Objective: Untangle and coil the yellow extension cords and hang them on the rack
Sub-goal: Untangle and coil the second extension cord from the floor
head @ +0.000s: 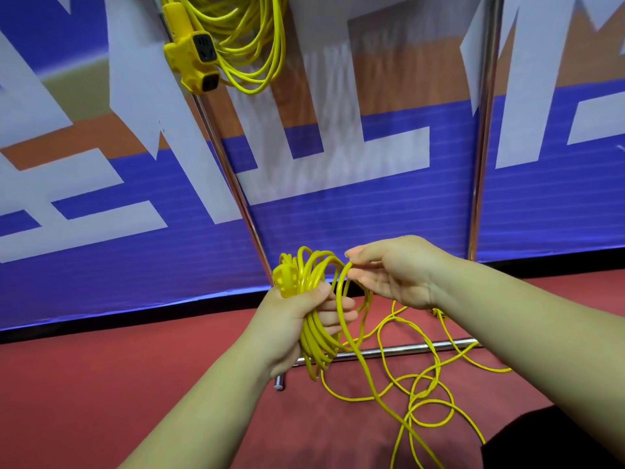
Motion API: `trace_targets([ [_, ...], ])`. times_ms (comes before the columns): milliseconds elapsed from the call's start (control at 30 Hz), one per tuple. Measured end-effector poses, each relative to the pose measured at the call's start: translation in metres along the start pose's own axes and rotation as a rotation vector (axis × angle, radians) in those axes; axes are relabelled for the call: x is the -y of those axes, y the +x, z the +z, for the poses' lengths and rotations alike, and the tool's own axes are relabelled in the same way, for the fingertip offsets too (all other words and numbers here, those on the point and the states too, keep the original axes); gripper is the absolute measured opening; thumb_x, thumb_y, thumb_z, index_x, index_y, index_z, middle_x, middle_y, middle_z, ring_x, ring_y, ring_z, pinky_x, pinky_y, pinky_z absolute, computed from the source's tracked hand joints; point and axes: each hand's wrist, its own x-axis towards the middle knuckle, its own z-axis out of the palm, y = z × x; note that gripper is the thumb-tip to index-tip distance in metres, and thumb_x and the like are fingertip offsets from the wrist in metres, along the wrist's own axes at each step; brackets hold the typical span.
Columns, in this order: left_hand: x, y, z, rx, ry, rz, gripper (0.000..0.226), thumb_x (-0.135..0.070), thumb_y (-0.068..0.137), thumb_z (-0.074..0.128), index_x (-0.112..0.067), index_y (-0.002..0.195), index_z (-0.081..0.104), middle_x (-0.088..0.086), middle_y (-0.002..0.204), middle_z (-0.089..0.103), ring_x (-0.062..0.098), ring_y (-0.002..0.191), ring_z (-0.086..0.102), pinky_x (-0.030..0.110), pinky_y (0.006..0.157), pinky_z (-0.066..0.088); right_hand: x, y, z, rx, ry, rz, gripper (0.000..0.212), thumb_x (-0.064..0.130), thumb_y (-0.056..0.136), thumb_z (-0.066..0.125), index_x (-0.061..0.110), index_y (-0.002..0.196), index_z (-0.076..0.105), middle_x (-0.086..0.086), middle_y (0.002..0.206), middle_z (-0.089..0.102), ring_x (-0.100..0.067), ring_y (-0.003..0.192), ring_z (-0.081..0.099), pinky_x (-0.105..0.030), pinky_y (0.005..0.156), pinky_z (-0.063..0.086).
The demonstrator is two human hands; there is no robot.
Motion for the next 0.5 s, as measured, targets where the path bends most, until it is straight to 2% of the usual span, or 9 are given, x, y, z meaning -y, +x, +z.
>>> trace_targets([
  [100,-0.002,0.001,0.003,0.002,-0.031,-0.012,0.023,-0.023,0.086,0.062,-0.002,0.093,0.065,0.025,0.082,0.071,0.034,0.066,0.072,0.047,0.069,0.060,0.001,0.000,-0.004,0.010,-0.160,-0.081,0.014,0.011,0.094,0.061,0.010,0.098,0.074,-0.006,0.082,0.076,-0.013,0.073,0.074,-0.020,0.061,0.056],
  [200,-0.002,0.002,0.006,0.026,-0.090,-0.003,0.019,-0.026,0.081,0.065,-0.009,0.086,0.073,0.019,0.067,0.061,0.028,0.051,0.062,0.048,0.069,0.058,0.001,-0.001,-0.009,0.075,-0.348,-0.212,0.017,0.008,0.095,0.059,0.011,0.099,0.074,-0.008,0.086,0.077,-0.012,0.074,0.072,-0.022,0.062,0.052],
  [333,-0.004,0.002,0.009,0.106,-0.135,-0.006,0.023,-0.028,0.087,0.062,-0.011,0.093,0.076,0.011,0.060,0.047,0.020,0.046,0.046,0.036,0.058,0.054,-0.002,-0.002,-0.012,0.120,-0.459,-0.377,0.014,0.005,0.092,0.064,0.012,0.101,0.073,-0.010,0.083,0.076,-0.011,0.069,0.068,-0.020,0.061,0.051],
  [400,-0.003,0.002,0.008,0.145,-0.133,-0.018,0.021,-0.028,0.087,0.068,-0.009,0.094,0.075,0.009,0.058,0.042,0.017,0.044,0.042,0.033,0.055,0.050,-0.003,-0.001,-0.011,0.119,-0.482,-0.435,0.011,0.007,0.089,0.070,0.013,0.097,0.074,-0.013,0.078,0.074,-0.011,0.065,0.065,-0.020,0.060,0.049],
  [500,-0.005,0.001,0.005,0.168,-0.124,-0.038,0.021,-0.029,0.081,0.070,-0.011,0.090,0.074,0.004,0.056,0.038,0.012,0.041,0.037,0.028,0.051,0.044,-0.001,0.001,-0.015,0.064,-0.543,-0.513,0.009,0.017,0.081,0.081,0.016,0.089,0.077,-0.004,0.079,0.075,-0.009,0.070,0.068,-0.023,0.065,0.052],
])
